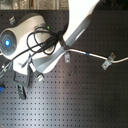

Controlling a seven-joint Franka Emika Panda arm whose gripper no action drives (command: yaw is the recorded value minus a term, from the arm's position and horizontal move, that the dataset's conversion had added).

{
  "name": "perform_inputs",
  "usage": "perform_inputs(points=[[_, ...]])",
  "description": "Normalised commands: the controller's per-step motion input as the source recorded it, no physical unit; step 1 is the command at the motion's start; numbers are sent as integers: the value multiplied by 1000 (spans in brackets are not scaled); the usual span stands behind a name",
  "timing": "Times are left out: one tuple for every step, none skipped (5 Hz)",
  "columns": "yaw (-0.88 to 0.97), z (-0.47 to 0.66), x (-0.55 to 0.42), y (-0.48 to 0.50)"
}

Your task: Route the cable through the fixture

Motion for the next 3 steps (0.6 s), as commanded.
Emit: perform_inputs(points=[[-191, -71, -62, 174], [-317, -245, 52, 330], [-277, -62, 16, 157]])
